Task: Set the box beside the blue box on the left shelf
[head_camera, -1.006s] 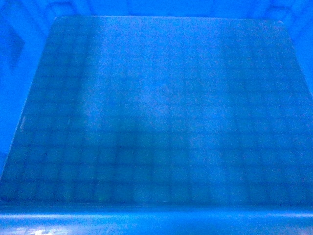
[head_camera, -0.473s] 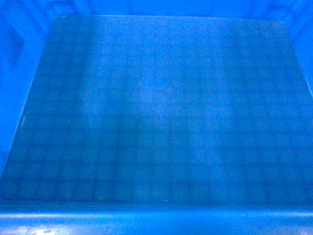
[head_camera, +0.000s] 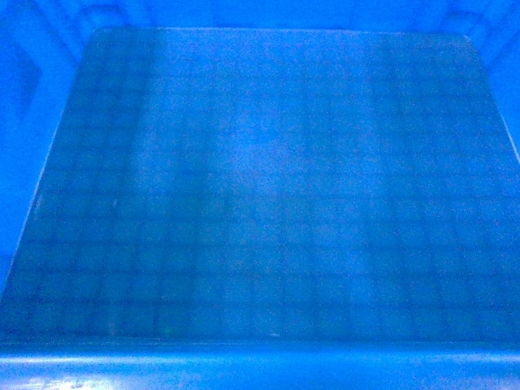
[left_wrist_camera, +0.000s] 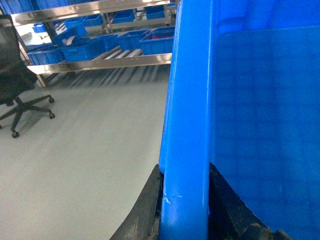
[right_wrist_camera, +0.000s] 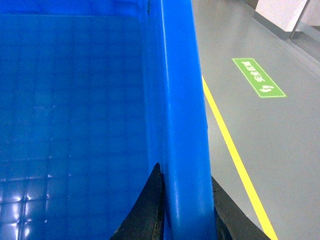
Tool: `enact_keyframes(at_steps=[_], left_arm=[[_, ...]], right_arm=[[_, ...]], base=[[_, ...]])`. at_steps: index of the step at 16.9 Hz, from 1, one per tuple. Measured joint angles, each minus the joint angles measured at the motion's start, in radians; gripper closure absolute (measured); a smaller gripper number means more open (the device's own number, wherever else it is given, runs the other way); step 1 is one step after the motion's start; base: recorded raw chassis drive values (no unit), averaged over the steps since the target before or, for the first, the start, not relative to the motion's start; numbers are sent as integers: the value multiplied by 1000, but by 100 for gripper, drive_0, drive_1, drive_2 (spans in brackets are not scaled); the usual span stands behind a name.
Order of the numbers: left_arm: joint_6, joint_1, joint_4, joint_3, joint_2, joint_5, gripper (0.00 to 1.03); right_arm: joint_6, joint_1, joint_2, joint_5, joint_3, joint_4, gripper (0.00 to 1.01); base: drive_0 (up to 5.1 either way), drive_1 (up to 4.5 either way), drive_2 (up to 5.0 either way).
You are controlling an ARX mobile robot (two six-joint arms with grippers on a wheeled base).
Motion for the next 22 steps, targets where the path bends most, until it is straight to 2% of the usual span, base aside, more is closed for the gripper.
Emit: enact_keyframes(at_steps=[4,22], left_arm=[[0,0,-1,0,1,0,87],[0,0,4,0,2,-1,87]], right_arm=[[0,0,0,0,0,-1,88],[-1,0,0,0,0,4,88]], base=[[-158,-158,-158],[-4,415,-424]])
